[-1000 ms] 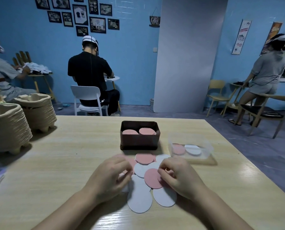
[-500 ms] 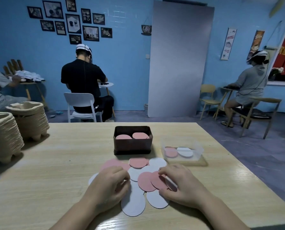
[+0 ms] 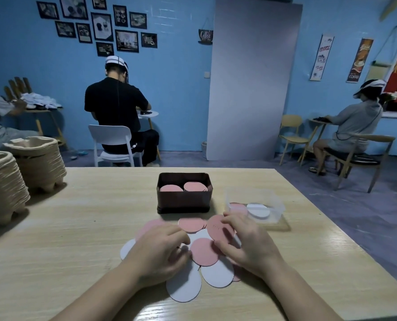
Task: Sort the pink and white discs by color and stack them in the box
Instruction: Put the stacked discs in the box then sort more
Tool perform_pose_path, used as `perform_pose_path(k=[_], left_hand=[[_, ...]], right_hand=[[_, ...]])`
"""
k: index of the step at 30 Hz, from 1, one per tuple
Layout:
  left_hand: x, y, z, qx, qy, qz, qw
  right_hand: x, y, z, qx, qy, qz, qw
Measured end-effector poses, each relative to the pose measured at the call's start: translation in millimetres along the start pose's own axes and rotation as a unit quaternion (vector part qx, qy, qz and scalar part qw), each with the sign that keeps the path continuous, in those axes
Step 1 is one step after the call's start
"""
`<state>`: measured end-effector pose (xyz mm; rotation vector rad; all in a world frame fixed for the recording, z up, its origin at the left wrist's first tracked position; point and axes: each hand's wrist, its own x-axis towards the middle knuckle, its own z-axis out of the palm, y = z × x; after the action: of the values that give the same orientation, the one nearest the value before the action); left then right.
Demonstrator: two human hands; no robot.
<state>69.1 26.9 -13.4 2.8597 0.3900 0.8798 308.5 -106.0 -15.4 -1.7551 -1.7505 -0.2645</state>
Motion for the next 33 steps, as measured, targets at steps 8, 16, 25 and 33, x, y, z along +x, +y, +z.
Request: perform_pose_path(k=[8,16,25,33], left_hand=[[16.6,-0.9,21.3,-0.021,-0.051,0.02,0.998],[8.0,-6.4,17.5,-0.053,-0.01,-0.002,0.999],[3.9,-7.3,11.1,-0.081,0.092,-0.019,0.992],[4.5,-9.2,22.1,-0.1,0.065,0.022,0.993]], right_hand=[[-6.3,5.0,6.0,0.098,0.063,0.035,0.993],[-5.4,8.1,8.8,0.074,0.048,0.039,0.995],[-6.4,-1.2,13.3,-0.012,-0.013,-0.057,0.998],[-1.2,-14.4,17.3,-0.003,0.004,-0.128,0.992]])
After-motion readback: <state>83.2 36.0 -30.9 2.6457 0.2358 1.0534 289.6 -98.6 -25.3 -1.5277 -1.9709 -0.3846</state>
